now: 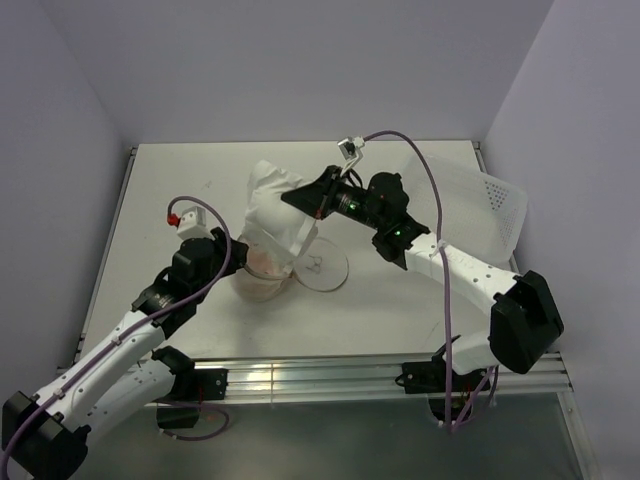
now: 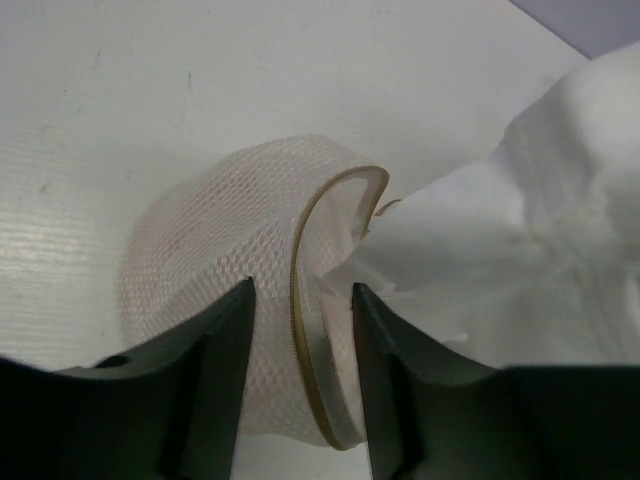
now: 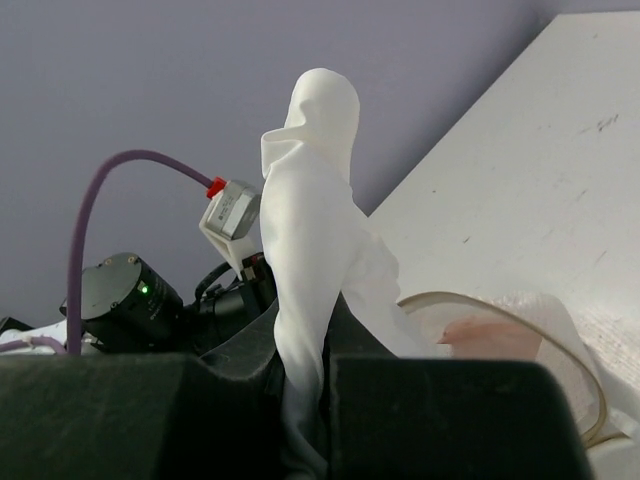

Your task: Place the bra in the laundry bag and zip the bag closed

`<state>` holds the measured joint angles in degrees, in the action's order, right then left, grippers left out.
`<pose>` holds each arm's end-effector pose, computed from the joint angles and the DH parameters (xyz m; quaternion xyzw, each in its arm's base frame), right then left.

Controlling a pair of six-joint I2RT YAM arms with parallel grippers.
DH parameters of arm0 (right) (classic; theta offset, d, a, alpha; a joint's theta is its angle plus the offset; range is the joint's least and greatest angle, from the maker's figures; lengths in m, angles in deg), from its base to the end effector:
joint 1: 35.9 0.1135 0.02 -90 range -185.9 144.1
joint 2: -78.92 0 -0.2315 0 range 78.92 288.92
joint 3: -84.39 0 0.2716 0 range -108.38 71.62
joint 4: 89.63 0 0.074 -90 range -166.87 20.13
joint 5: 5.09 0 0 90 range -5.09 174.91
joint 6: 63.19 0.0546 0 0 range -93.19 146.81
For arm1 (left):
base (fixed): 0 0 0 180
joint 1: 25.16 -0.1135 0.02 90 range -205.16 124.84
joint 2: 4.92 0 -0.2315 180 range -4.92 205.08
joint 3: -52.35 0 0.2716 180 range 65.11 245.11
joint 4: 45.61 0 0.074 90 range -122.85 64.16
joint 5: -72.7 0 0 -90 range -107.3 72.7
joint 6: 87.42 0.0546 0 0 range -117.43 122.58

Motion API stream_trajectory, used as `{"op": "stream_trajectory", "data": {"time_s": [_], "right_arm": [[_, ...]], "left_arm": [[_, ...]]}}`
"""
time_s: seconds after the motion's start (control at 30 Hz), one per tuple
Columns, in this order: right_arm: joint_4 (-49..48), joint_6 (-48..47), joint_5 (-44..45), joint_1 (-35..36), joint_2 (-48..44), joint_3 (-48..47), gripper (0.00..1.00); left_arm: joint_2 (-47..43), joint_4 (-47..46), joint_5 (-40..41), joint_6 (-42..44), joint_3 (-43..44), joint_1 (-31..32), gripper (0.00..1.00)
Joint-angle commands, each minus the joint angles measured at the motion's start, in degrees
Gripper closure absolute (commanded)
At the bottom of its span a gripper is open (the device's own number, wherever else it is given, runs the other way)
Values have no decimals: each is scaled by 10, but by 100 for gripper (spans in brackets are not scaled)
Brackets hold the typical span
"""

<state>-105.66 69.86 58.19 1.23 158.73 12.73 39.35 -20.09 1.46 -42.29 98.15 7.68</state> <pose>0.2798 0.2426 0.3197 -0.1410 0.6472 0.5886 0.4635 0.2117 -0.1157 0.2312 -0.1750 0.8136 -0.2307 0.5043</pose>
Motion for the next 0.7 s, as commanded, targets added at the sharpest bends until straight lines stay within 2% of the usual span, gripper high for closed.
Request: {"op": "stream_trajectory", "data": {"time_s": [0.0, 0.03, 0.23, 0.33, 0.43, 0.53, 0.67], "right_arm": [[-102, 34, 32, 10, -1, 27, 100], [-126, 41, 46, 14, -1, 47, 100], [-205, 66, 101, 31, 27, 99, 100], [-238, 79, 127, 42, 63, 101, 100], [-277, 85, 121, 58, 99, 102, 100], [-272, 69, 118, 73, 121, 107, 100], [-300, 74, 98, 79, 135, 146, 100]], "left_arm": [[6, -62, -31, -8, -15, -9, 59], [6, -65, -30, -9, -17, -13, 72], [7, -66, -31, -11, -22, -17, 97], [6, -61, -29, -9, -18, -18, 100], [-3, -65, -28, -12, -24, -18, 100], [-8, -68, -23, -9, -21, -20, 100], [-14, -80, -29, -12, -25, -20, 100]]}}
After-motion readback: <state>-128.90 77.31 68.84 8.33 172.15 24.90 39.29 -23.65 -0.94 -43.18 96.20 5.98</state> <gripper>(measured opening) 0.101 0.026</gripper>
